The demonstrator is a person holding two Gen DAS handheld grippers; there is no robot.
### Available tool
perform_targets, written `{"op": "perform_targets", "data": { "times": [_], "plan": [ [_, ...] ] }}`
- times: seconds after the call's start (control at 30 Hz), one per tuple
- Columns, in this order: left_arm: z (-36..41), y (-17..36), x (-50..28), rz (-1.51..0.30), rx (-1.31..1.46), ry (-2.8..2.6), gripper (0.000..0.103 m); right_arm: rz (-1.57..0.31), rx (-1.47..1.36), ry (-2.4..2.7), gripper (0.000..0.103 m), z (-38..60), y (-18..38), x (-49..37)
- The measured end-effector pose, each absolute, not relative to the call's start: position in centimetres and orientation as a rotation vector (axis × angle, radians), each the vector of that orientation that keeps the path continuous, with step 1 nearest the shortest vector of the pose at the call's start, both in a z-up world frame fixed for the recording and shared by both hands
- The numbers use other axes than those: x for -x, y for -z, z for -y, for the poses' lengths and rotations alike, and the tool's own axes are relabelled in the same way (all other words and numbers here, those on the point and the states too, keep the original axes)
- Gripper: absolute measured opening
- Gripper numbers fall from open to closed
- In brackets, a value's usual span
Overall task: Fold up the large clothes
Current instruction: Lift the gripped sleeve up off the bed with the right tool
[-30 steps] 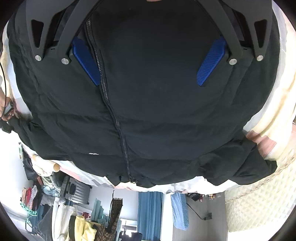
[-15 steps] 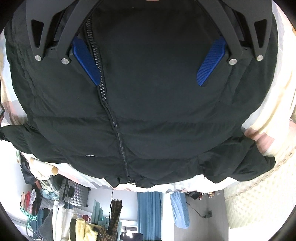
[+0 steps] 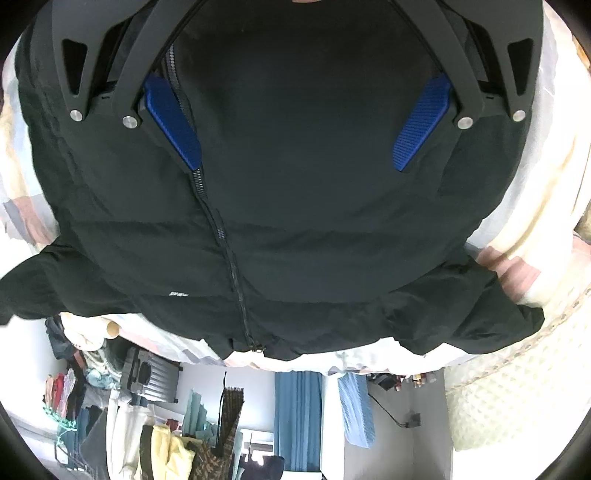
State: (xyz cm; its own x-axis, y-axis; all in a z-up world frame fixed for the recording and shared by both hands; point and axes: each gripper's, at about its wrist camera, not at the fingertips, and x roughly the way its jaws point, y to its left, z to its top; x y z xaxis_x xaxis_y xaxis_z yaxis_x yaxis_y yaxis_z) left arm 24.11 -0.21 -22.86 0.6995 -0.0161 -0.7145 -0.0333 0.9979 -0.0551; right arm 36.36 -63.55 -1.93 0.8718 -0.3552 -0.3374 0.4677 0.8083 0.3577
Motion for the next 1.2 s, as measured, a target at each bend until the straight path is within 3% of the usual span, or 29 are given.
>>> {"op": "perform_targets", "data": {
  "times": [0.33, 0.57, 0.83, 1.2],
  "plan": [
    [-1.6, 20.3, -21.7, -0.745, 0.104, 0.022, 0.103, -0.141, -0.211, 0.222, 0.006, 44.6, -12.0, -35.0],
    [-3.0, 18.5, -20.5, -0.676, 0.081, 0.018, 0.103, -0.158, -0.013, 0.047, 0.006, 28.5, -14.1, -35.9],
    [-7.3, 17.2, -19.8, -0.620, 0.120, -0.026, 0.103, -0.233, 0.111, -0.146, 0.006, 12.6, -8.8, -37.8],
    [-13.9, 18.4, -21.0, -0.637, 0.263, -0.105, 0.103, -0.445, 0.311, -0.367, 0.008, -4.0, 7.8, -39.5]
  ]
}}
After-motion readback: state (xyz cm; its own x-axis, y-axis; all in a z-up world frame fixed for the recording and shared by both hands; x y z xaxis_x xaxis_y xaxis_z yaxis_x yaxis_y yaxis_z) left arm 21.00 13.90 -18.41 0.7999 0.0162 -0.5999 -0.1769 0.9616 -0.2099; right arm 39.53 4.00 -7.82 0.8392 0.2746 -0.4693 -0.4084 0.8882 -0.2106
